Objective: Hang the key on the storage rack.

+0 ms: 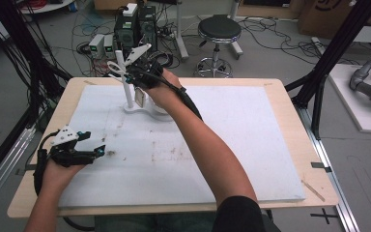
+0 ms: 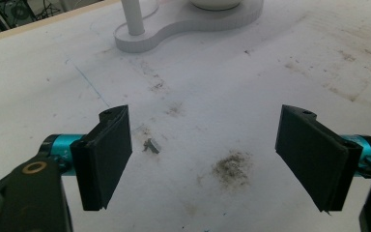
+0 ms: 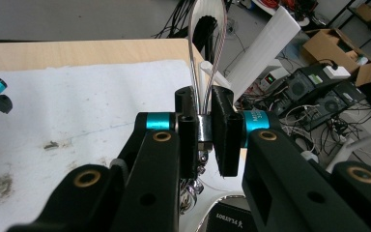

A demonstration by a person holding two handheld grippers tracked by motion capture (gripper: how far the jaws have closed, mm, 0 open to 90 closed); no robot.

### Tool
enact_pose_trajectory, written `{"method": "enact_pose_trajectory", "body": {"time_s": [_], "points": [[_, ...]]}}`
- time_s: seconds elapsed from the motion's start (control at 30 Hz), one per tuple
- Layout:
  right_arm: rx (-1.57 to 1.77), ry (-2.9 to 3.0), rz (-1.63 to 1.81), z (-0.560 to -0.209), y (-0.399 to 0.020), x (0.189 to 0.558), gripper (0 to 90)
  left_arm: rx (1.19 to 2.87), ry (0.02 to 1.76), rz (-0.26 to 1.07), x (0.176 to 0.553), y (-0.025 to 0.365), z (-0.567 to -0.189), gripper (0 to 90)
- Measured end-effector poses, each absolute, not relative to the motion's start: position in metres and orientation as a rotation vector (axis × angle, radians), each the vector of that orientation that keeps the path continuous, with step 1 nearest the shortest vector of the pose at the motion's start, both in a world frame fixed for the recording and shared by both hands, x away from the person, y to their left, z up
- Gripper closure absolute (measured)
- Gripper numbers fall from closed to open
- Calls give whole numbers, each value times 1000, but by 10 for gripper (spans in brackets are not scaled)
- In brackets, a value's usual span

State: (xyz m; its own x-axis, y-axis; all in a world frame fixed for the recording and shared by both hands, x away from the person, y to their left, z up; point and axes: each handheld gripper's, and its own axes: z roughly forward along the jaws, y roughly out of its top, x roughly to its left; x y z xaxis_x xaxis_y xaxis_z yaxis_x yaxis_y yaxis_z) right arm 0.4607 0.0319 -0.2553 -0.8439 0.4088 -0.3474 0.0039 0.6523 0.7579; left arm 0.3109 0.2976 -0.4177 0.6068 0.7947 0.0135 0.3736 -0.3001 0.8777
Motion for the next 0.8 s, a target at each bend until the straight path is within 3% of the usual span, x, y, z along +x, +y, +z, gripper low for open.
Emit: {"method": "enact_pose_trajectory", "body": {"time_s": [0.8], "points": [[350, 2392, 1019, -274, 36, 472, 827, 1911, 939, 564, 310, 301, -420, 205]]}}
